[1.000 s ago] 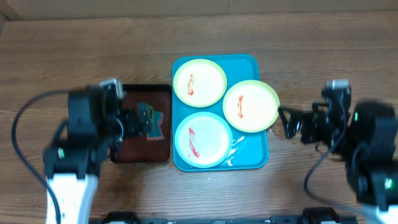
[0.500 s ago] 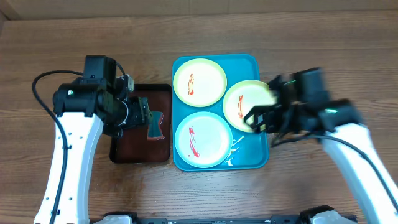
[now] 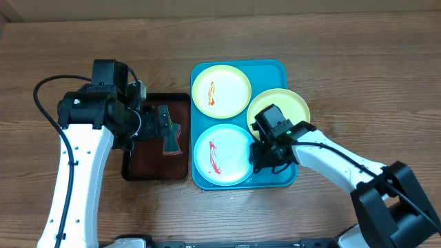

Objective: Clean dirty plates on tray and stack at the side

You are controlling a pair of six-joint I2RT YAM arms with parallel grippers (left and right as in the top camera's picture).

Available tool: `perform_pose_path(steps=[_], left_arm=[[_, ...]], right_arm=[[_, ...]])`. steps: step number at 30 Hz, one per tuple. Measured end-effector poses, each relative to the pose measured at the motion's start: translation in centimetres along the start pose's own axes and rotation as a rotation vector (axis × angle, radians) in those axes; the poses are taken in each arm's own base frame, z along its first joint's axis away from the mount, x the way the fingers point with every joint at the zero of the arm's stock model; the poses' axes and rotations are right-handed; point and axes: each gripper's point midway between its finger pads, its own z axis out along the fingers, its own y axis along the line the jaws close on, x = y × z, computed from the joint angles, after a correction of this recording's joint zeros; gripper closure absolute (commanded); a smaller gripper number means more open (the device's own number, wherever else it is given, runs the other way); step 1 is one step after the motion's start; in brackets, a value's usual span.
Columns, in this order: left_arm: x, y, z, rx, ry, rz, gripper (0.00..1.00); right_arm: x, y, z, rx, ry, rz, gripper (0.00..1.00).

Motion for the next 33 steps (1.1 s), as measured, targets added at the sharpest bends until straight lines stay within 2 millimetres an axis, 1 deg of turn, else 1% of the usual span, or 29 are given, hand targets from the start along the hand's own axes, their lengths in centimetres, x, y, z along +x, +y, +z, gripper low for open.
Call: perform_pose_path(steps=[1,2,5,8,10,12,14,17,18,22,24,25,27,30,32,33], left_arm=[[0.0,0.0,0.0,-0.003,-0.002,0.000,0.00],[-0.1,0.0,0.0,-0.003,-0.005,0.001,0.00],[-0.3,0.1,0.0,-0.008,-0.012,0.002,0.00],[-0.4,0.2,-0.1,-0.014,-0.016,0.002,0.00],[-0.6,0.2,0.0,-0.013,-0.024,0.002,0.02],[-0.9,0.1,0.1,-0.009,-0.038,-0.003,0.07],[-1.1,0.2,0.8,-0.008,-0.042,-0.016,0.12],[-0.5,0.9,3.2,-0.021,-0.005,-0.044,0.19],[-0.3,1.1,4.2,-0.026,0.009,-0.055,0.22],[0.0,2.1,8.3,-0.046,0.053,-0.084,0.28],[-0.1,2.5,10.4,-0.049,0.060,-0.088,0.32],[-0.1,2.6,10.8,-0.050,0.064,-0.090,0.36],[-0.2,2.8,12.5,-0.053,0.078,-0.093,0.48],[-0.1,2.4,15.1,-0.056,0.115,-0.074,0.62],[0.3,2.1,16.5,-0.063,0.144,-0.054,0.66],[0.6,1.9,17.2,-0.075,0.162,-0.040,0.65]], right_arm=[[-0.4,0.1,0.1,-0.003,-0.017,0.000,0.81],[-0.8,0.2,0.0,-0.005,-0.034,-0.002,0.87],[-1.7,-0.4,0.0,0.032,-0.076,0.030,0.96],[-2.0,-1.2,-0.1,0.073,-0.098,0.070,0.96],[-2.2,-1.4,-0.1,0.086,-0.106,0.080,0.96],[-2.2,-1.5,-0.1,0.092,-0.110,0.085,0.96],[-2.2,-1.5,0.0,0.097,-0.109,0.089,0.96],[-2.2,-1.6,0.1,0.100,-0.109,0.092,0.96],[-2.2,-1.5,0.1,0.100,-0.109,0.093,0.96],[-2.2,-1.5,0.1,0.101,-0.109,0.092,0.96],[-2.2,-1.6,0.1,0.101,-0.109,0.092,0.96],[-2.2,-1.6,0.1,0.101,-0.109,0.092,0.96],[-2.2,-1.6,0.1,0.102,-0.109,0.091,0.96],[-2.2,-1.6,0.1,0.102,-0.108,0.091,0.96],[-2.2,-1.6,0.1,0.101,-0.108,0.092,0.96],[-2.2,-1.6,0.1,0.102,-0.108,0.091,0.96]])
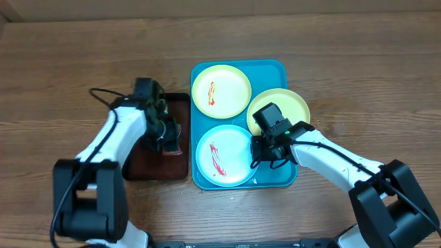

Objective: Clean dirty plates on tray and stack at the side

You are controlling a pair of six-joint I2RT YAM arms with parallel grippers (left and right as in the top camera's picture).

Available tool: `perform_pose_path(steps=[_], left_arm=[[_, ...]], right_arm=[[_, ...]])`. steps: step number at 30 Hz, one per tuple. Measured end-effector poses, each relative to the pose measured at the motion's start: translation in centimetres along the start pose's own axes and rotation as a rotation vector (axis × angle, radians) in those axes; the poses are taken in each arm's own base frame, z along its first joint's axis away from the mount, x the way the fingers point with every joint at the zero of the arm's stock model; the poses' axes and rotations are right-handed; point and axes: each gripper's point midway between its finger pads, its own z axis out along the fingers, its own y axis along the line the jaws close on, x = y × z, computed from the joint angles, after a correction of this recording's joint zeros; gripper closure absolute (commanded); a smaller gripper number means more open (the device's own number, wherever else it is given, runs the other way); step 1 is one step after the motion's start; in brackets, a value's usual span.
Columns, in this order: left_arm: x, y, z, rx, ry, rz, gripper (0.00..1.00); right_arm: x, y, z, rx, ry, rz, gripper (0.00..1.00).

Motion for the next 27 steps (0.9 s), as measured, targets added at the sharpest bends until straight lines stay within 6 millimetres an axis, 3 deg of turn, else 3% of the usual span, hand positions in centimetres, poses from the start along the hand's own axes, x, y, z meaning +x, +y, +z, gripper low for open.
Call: perform_pose_path(steps=[6,7,8,17,18,23,27], left_arm=[[0.0,0.5,1.6,-0.064,0.016,0.018,0.76],[0.0,0.6,1.8,-0.069,0.017,0.018,0.92],[0.0,0.6,1.9,-0.073,0.017,0.015,0.96],[0.0,1.1,1.9,-0.102,0.027,0.016,0.96],[0.1,1.1,1.8,-0.107,0.036,0.016,0.94],[0.4,1.3,0.5,-0.143,0.095,0.016,0.49],[-0.7,0.9,-0.1,-0.138,0.061,0.016,0.43]], right_arm=[[0.0,0.0,0.0,0.001,0.001,0.001,0.96],[0.0,0.0,0.0,0.000,0.001,0.000,0.96],[0.0,0.0,0.0,0.000,0.000,0.000,0.96],[0.0,0.0,0.0,0.002,0.002,0.001,0.96],[0.1,0.0,0.0,0.002,0.003,0.001,0.96],[0.1,-0.1,0.0,0.004,0.004,0.001,0.96],[0.1,-0.1,0.0,0.005,0.005,0.001,0.96]])
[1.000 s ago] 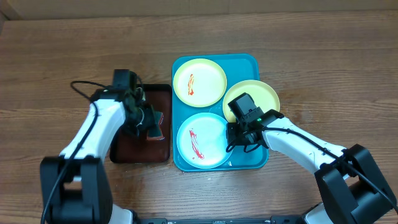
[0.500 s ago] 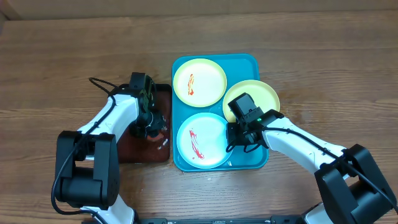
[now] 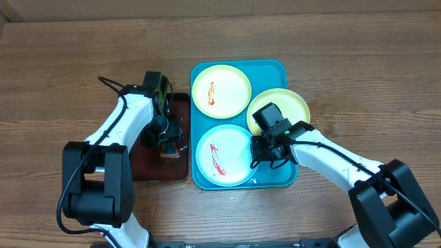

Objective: Clean dirty plates on tray and stack at the side

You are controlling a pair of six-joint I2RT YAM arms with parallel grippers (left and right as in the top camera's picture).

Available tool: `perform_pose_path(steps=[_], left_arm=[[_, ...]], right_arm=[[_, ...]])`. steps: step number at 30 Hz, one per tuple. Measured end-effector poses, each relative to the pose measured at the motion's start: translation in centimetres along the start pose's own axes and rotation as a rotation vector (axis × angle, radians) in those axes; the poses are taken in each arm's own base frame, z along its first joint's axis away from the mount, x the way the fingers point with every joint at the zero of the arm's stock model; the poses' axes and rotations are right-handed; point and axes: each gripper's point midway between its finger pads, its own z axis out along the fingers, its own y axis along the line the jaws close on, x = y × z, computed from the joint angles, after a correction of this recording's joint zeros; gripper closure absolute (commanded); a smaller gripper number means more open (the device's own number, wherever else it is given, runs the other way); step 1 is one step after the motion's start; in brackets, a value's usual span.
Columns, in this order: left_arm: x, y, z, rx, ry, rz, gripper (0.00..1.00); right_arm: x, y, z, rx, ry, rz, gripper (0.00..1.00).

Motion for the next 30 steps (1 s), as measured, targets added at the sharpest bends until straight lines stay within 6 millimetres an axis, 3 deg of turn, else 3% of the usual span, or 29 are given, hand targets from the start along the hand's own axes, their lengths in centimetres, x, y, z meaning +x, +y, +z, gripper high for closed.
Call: perform_pose_path(steps=[5,6,8,14,20,26,30], left_arm=[[-1.1,0.1,1.1,-0.005,-0.051,0.001,0.53],[-1.0,0.1,1.7,-0.004,-0.050,0.000,0.60],[-0.9,0.2,2.4,-0.005,-0.050,0.000,0.96],[-0.4,-0.1,2.3,0.003,-0.032,0.006,0.96],[2.2,0.8,0.7,-0.049,0.111,0.000,0.96],[-0.8,-0.6,-4.2,-0.015,0.026,0.005,0.96],[-1.3,-1.0,-5.6,0.004,-0.012,0.004,0.96]], right_arm=[[0.0,0.0,0.0,0.000,-0.001,0.000,0.96],[0.0,0.0,0.0,0.000,-0.001,0.000,0.96],[0.0,0.0,0.0,0.000,0.000,0.000,0.96],[0.0,0.0,0.0,0.001,0.000,-0.001,0.96],[0.2,-0.4,-0.1,0.027,0.005,0.049,0.96],[0.1,-0.5,-0.1,0.034,0.001,0.088,0.96],[0.1,-0.6,-0.1,0.038,0.001,0.153,0.96]])
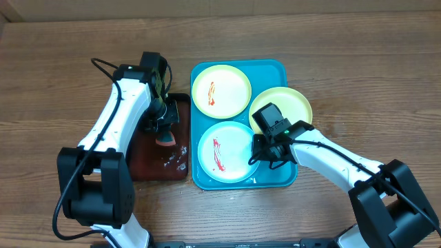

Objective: Clean dirty plates on tray and stack at the side

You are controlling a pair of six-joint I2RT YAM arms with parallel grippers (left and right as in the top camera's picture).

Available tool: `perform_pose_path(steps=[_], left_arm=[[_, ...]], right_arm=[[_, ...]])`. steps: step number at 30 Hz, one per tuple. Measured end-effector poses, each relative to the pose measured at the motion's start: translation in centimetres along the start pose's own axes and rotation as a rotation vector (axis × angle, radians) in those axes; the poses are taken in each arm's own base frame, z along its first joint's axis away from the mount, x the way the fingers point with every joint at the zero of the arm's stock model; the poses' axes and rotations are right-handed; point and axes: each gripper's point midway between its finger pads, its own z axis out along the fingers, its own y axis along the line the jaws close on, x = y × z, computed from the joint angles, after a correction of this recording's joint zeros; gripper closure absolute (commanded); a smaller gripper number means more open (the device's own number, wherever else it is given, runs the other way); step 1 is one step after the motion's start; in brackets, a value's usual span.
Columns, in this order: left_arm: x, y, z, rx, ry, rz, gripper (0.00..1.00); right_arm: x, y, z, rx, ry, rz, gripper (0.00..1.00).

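A teal tray [281, 180] holds three plates. The pale yellow plate [231, 93] at the far left has a red smear. The yellow-green plate [289, 102] sits at the right. The light blue plate [231, 164] at the front also has a red smear. My right gripper [258, 153] is shut on the blue plate's right rim. My left gripper [165, 132] points down into the dark brown tray [141, 162] and is shut on the sponge [165, 140], of which only the orange lower end shows.
Pale wet specks [176, 156] lie on the brown tray's floor near its right wall. The two trays stand side by side on the wooden table [358, 62]. The right arm runs off toward the front right corner.
The sponge sat lower in the brown tray; it is now a little farther back in my left gripper, with wet specks where it was. The blue plate has shifted slightly right.
At first my left gripper hovered open over the sponge lying in the brown tray, and my right gripper was at the blue plate's rim. Then the left gripper was down on the sponge. Now it holds the sponge, while the right still grips the plate.
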Motion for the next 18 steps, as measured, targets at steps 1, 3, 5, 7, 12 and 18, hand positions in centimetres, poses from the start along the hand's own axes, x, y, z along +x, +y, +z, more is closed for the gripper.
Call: perform_pose_path(steps=[1,3,5,7,12,18], left_arm=[[0.1,-0.1,0.0,0.006,0.004,-0.001,0.96],[0.2,-0.6,0.0,0.033,0.012,-0.003,0.96],[0.3,-1.3,-0.1,0.073,0.018,-0.002,0.96],[0.3,-2.1,-0.1,0.103,0.016,0.008,0.96],[0.4,-5.6,-0.1,0.146,-0.017,0.074,0.96],[1.4,-12.4,0.3,0.230,-0.094,0.175,0.96]], right_arm=[[0.0,0.0,0.0,0.001,0.001,0.025,0.96],[0.1,-0.1,0.0,0.003,0.004,0.067,0.96],[0.1,-0.1,0.0,0.003,0.004,0.103,0.96],[0.1,-0.1,0.0,0.004,0.003,0.126,0.96],[0.0,-0.1,0.0,0.006,0.001,0.134,0.96],[0.0,-0.1,0.0,0.008,0.000,0.079,0.96]])
